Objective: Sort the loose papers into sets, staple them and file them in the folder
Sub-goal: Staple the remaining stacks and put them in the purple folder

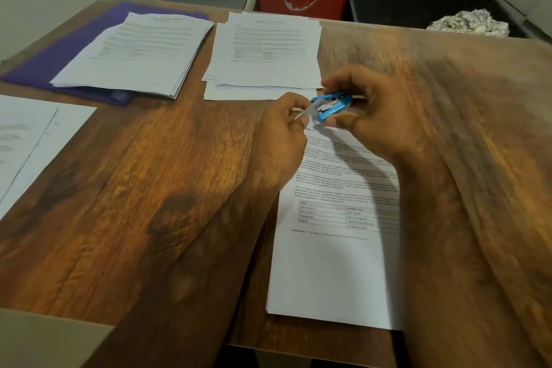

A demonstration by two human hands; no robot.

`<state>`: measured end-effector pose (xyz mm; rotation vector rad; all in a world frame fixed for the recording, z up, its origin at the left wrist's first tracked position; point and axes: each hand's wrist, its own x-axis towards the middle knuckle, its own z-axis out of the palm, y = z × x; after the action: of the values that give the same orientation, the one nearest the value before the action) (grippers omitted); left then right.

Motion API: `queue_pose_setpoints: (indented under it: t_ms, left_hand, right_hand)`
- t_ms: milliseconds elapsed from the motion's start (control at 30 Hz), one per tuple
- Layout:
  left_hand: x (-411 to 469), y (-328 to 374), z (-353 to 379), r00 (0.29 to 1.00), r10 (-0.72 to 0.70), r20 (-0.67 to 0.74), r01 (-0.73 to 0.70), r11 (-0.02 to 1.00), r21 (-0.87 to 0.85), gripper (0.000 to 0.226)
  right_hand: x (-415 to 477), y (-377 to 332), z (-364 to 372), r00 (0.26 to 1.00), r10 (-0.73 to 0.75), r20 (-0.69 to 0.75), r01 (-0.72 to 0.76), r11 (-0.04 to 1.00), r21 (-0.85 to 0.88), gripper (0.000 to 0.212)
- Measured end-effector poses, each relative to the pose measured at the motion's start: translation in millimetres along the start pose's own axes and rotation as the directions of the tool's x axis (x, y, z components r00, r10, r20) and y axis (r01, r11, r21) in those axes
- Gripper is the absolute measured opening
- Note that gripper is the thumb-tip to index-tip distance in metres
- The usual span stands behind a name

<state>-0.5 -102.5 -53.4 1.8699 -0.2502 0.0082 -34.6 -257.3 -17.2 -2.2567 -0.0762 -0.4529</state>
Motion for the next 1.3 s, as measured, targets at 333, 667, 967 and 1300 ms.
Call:
queue_pose_setpoints:
  t_ms: [333, 667, 967, 1300]
  left_hand:
    - [-1.8, 1.0, 0.0, 1.000, 0.023, -0.007, -0.023, 1.000, 0.002, 0.008]
    - [2.0, -6.6, 1.6, 0.999, 0.046, 0.023, -0.046, 0.999, -0.010, 0.028]
    - [4.4, -5.5, -3.7, 0.974, 0.186, 0.130, -0.192, 0.980, 0.040, 0.039]
    - [14.1, -9.7, -2.7, 0.972, 0.214, 0.093, -0.224, 0.967, 0.120, 0.028]
  right_hand:
    - [3.3, -4.1, 7.4, 0.996, 0.000, 0.091, 0.018, 0.980, -0.200, 0.042]
    - [4.0, 0.6, 6.6, 0.991, -0.073, 0.112, 0.101, 0.956, -0.275, 0.033]
    - [3.4, 8.5, 7.2, 0.993, -0.089, 0.083, 0.109, 0.952, -0.285, 0.033]
    - [5.3, 11.4, 13.3, 0.997, -0.075, 0.033, 0.080, 0.976, -0.202, 0.022]
